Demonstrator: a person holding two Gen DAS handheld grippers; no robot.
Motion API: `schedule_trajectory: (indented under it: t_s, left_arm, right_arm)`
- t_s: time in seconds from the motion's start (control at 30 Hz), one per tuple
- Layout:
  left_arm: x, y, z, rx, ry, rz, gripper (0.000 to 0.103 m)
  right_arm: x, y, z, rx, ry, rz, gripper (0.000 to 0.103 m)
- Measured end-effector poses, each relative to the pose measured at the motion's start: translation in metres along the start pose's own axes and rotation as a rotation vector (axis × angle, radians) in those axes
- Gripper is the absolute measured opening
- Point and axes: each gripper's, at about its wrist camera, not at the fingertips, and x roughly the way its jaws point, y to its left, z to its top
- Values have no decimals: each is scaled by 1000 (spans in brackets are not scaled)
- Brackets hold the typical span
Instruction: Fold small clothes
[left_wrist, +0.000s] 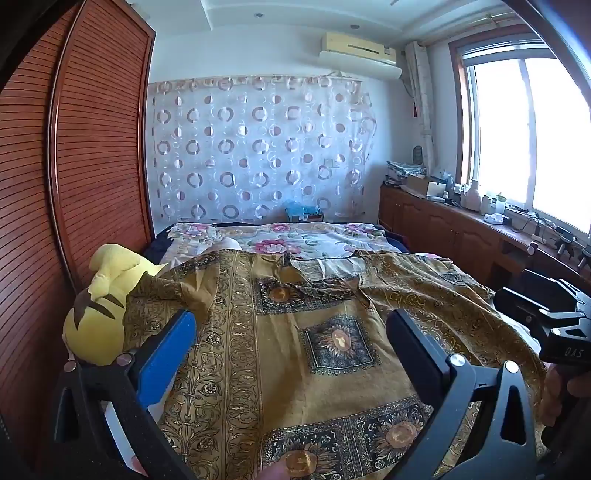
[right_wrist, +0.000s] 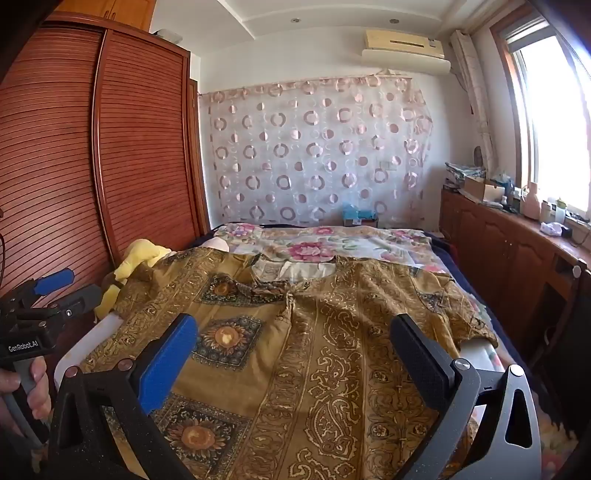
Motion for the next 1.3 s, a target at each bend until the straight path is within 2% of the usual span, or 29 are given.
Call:
schedule_trajectory:
  t_s: [1.3]
  left_arm:
    - [0,0,0,2,4,7,103]
  right_arm:
    - [2,-2,0,15,-18,-10,103]
